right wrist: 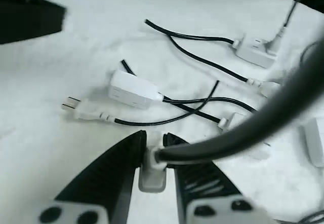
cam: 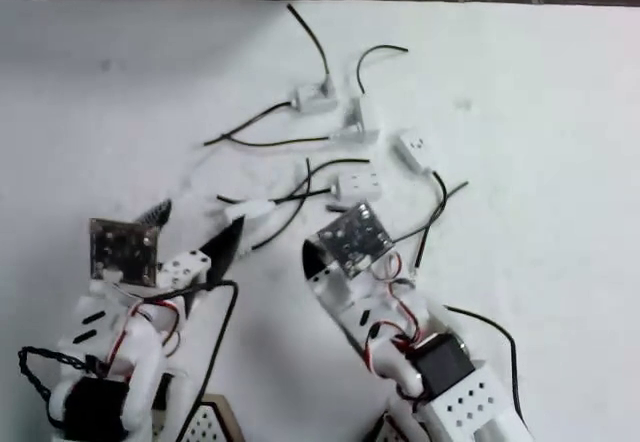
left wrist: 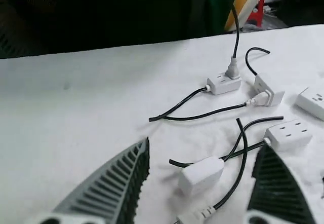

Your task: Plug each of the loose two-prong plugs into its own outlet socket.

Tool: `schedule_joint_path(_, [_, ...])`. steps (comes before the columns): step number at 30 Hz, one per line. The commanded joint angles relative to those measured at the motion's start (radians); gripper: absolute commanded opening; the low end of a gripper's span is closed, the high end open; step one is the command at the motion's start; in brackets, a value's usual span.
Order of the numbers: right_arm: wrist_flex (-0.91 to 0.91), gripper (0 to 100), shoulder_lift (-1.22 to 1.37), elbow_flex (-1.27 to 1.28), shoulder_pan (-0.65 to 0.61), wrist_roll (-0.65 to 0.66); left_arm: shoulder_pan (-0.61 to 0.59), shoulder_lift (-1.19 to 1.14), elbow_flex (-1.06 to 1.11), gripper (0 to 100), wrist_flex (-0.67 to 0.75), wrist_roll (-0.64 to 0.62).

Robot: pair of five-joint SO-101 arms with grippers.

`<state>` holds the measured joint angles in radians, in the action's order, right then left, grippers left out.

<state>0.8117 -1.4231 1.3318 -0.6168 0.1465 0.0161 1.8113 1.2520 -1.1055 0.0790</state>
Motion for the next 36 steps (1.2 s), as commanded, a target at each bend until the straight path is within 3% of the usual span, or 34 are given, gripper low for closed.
schedule_joint_path(1, [-0.005,1.7,0.018,-0.011,0.051,0.006,-0.013,-0.130,-0.018,30,0.041,0.075])
schedule_joint_path(5, [-0.004,1.7,0.019,-0.008,0.097,0.006,-0.012,-0.346,-0.086,31,0.052,0.166])
schedule_joint_path(17, [-0.002,1.7,0.015,0.000,0.136,0.006,-0.012,-0.980,-0.393,36,0.057,0.621])
schedule_joint_path(26, [-0.002,1.7,0.012,0.000,0.183,0.006,0.021,-1.254,-0.433,36,0.285,0.646])
schedule_joint_path(36, [-0.002,1.7,0.012,0.000,0.193,0.006,0.041,-1.621,-0.605,35,0.339,0.646])
